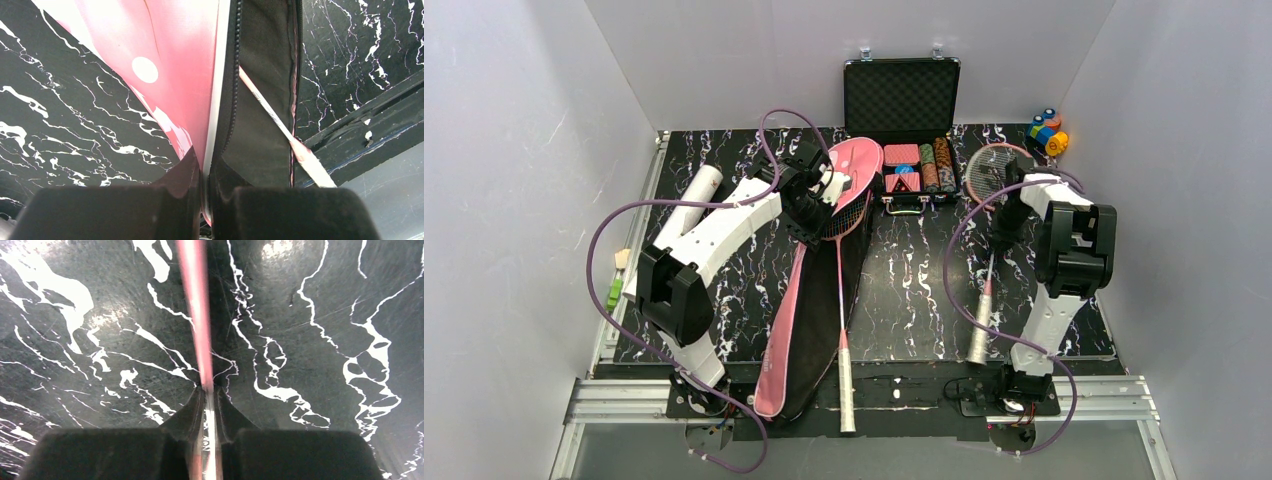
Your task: Pack up the badminton gear
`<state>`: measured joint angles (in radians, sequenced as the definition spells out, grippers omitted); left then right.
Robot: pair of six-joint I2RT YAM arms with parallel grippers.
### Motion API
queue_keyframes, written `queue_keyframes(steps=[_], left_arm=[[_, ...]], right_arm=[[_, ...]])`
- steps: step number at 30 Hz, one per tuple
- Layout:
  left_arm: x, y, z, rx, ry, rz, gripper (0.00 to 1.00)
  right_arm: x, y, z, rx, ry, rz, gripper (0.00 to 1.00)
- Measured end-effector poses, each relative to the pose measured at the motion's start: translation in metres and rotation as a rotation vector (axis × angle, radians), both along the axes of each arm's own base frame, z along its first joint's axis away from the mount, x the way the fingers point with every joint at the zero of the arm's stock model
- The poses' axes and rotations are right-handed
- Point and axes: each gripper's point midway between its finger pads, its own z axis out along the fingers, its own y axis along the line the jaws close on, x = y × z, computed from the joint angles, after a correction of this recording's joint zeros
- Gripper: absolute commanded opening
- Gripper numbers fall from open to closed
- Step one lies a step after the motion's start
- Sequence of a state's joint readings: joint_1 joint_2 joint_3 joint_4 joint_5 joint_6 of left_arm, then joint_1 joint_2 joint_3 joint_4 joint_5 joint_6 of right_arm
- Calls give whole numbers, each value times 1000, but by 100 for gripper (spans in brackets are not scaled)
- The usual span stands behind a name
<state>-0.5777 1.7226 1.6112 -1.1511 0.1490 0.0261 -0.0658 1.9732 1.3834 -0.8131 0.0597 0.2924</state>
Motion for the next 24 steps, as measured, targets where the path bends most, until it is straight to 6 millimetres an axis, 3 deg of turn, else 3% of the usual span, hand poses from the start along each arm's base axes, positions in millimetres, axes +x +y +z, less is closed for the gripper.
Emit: queue_keyframes(steps=[3,12,18,24], left_arm=[[0,1,0,4,-1,1,0],[0,3,-3,15,-3,2,0],[-1,7,-4,32,-11,1,0],[-1,9,-5,37,-18,-5,0]], right_arm=[[-1,0,0,-6,-6,-3,2],[0,16,6,-50,-31,44,1],[-3,57,40,-77,-127,141,1],[-50,91,84,-80,-240,198,1]])
